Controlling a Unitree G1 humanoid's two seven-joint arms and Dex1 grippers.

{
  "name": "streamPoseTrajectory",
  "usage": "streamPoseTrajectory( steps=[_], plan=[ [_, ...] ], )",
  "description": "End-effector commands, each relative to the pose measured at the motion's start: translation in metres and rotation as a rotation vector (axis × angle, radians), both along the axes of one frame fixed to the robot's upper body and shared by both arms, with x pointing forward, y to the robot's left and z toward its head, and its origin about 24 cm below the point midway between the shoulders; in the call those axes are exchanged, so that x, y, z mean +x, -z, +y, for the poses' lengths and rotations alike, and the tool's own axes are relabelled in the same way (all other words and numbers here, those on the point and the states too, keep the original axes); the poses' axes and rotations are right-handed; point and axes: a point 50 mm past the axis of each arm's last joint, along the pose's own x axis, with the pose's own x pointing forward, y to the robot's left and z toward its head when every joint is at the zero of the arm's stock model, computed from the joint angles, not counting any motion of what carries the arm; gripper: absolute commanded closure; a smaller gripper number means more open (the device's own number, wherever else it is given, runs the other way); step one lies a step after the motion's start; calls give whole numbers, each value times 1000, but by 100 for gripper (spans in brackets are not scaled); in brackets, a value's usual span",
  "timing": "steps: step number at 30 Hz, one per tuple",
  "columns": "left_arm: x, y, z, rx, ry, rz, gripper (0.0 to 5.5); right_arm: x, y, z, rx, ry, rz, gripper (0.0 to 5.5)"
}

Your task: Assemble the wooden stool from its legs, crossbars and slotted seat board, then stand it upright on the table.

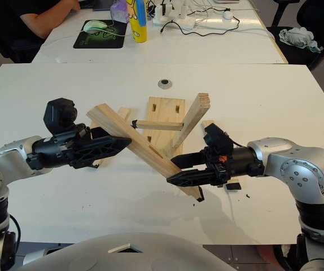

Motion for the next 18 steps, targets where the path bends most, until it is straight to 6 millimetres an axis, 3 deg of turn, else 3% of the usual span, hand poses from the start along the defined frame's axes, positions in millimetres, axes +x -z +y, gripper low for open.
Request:
streamPoseTrajectory(
  steps=[1, 4, 11, 12, 18],
  plan=[
    [1, -2, -1, 24, 29, -5, 308, -2, 0, -2, -1, -9, 1, 343],
    [2, -2, -1, 26, 39, -6, 344, -2, 2, -2, -7, -10, 5, 343],
    [2, 0, -1, 44, 42, -7, 345, -1, 7, -4, -11, 5, 11, 343],
    [2, 1, -1, 54, 41, -5, 345, 0, 8, -5, -15, 18, 13, 306],
    [3, 9, 5, 83, 12, 6, 347, 5, 11, -16, -3, 93, 23, 226]
  ],
)
